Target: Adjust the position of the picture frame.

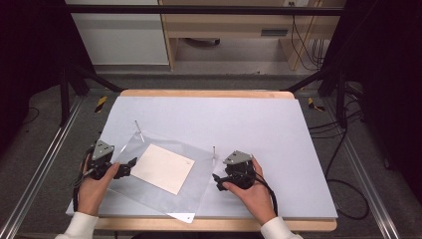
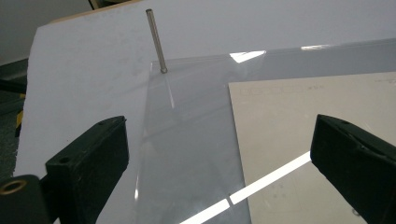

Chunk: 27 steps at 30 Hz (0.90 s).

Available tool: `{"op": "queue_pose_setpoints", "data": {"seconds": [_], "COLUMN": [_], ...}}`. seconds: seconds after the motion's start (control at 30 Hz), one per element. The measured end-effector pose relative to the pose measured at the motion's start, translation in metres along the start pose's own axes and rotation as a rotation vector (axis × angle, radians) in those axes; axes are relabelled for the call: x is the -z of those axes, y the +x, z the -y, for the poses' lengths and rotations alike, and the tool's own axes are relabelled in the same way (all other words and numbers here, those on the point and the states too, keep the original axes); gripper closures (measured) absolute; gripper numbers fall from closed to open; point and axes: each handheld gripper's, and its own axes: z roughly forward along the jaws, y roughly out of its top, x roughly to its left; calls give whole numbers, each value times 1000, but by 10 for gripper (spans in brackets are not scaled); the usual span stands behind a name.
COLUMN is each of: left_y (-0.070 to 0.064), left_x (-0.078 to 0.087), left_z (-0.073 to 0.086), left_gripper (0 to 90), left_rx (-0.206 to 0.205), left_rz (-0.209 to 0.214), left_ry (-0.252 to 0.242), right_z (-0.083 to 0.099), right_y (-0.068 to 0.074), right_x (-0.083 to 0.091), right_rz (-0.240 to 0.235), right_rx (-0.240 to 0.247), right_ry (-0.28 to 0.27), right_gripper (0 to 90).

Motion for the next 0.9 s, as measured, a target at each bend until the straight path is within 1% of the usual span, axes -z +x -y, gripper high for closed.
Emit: {"op": "queue_pose_setpoints", "data": {"seconds": [0.07,0.13,0.17,0.3,0.37,0.4,0.6,0.63,0.67,0.73,0.8,0.83,0.9], "left_y": [-1,-2,-3,-7,-8,-10,-14,-14,-14,-17,-18,-19,-19], "left_x": [-1,-2,-2,-3,-3,-3,-4,-4,-4,-4,-4,-3,-3], "left_z": [1,0,0,-3,-3,-3,-4,-4,-4,-4,-5,-5,-6], "left_gripper": [46,47,51,51,51,51,51,51,51,51,51,51,51], "left_rx": [1,-4,-13,-22,-26,-24,-34,-36,-36,-41,-41,-45,-48], "left_rz": [13,19,22,30,30,27,25,26,26,29,31,32,32], "left_ry": [3,5,8,5,5,-2,-15,-12,-12,-12,-10,-10,-8], "right_z": [0,0,0,1,0,0,-3,-3,-3,-4,-4,-7,-8], "right_y": [2,3,3,3,3,3,5,5,4,3,3,2,2], "right_x": [0,0,0,1,2,3,6,7,7,8,8,7,6], "right_rz": [8,13,16,21,26,24,26,30,31,26,34,50,50], "right_rx": [7,24,26,35,39,36,63,62,66,57,50,25,21], "right_ry": [-1,-2,-4,-9,-22,-25,-28,-31,-33,-23,-22,-14,-11], "right_gripper": [119,145,150,205,222,224,239,250,280,301,316,350,364]}}
